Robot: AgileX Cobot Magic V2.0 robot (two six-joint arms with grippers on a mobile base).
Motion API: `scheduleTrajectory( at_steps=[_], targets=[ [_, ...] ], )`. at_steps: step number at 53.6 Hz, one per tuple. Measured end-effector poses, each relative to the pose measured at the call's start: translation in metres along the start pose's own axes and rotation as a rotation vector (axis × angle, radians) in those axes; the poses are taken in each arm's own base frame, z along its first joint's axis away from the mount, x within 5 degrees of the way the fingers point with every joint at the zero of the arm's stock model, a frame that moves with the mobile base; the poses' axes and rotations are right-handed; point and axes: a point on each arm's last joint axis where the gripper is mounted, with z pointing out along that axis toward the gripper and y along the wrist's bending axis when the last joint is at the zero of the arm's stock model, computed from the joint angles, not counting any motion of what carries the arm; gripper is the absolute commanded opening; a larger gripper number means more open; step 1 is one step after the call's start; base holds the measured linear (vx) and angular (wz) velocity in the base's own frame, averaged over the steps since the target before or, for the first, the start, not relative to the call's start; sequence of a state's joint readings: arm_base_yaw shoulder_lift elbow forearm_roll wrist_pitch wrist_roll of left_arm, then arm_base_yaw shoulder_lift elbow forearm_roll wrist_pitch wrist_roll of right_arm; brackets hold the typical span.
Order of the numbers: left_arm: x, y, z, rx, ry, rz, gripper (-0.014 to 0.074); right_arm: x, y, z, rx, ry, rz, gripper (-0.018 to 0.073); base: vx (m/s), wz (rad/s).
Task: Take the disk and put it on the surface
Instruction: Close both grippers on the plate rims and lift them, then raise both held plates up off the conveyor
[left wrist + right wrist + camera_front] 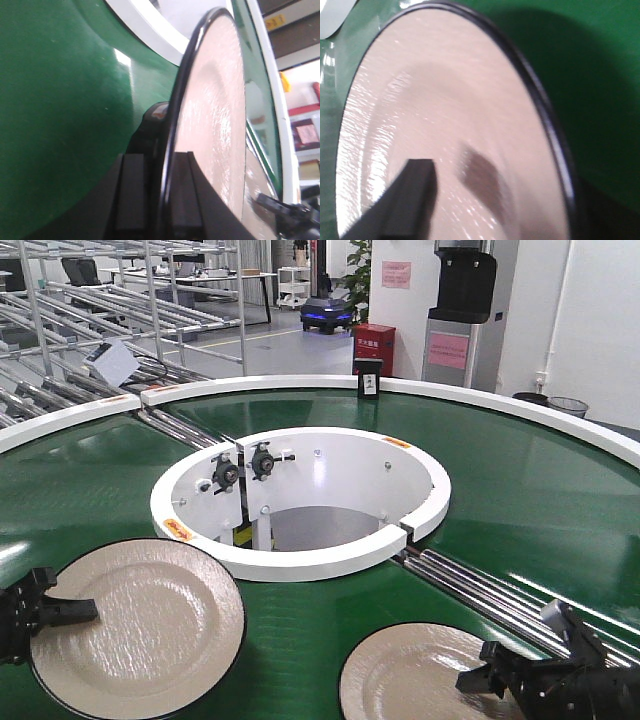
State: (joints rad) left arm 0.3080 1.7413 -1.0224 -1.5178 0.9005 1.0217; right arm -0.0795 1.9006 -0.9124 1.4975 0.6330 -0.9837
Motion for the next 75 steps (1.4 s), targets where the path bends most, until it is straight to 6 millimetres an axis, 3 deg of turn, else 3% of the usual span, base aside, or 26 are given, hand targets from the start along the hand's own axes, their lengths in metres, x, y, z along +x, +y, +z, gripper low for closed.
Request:
scheduleTrajectory(
  at_steps=[11,28,50,62,75],
  targets=[
    [0.002,-0.003,0.0,0.032,0.019,-0.01,-0.0001,0.001,0.006,-0.001,-0.044,0.019,0.054,-0.0015,0.0,0.0],
    [-0.001,-0.024,-0.013,0.053,-0.01,-0.02,-0.0001,0.004,0.027,-0.023,-0.064,0.021,-0.089,-0.0008,0.0,0.0],
    [-0.005,-0.091,-0.064,0.095,-0.165,-0.031,-0.0001,-0.012,0.121,-0.123,-0.23,-0.189,-0.08,-0.0008,0.0,0.0],
    [-0.004,-0.11,-0.086,0.073,-0.267,-0.148,-0.0001,-0.031,0.157,-0.155,-0.242,-0.213,-0.04,-0.0008,0.0,0.0],
    [0.009,-0.115,-0.077,-0.017,-0.212,-0.203,-0.0001,-0.044,0.187,-0.182,-0.28,-0.257,-0.07,-0.0008,0.0,0.0]
  ],
)
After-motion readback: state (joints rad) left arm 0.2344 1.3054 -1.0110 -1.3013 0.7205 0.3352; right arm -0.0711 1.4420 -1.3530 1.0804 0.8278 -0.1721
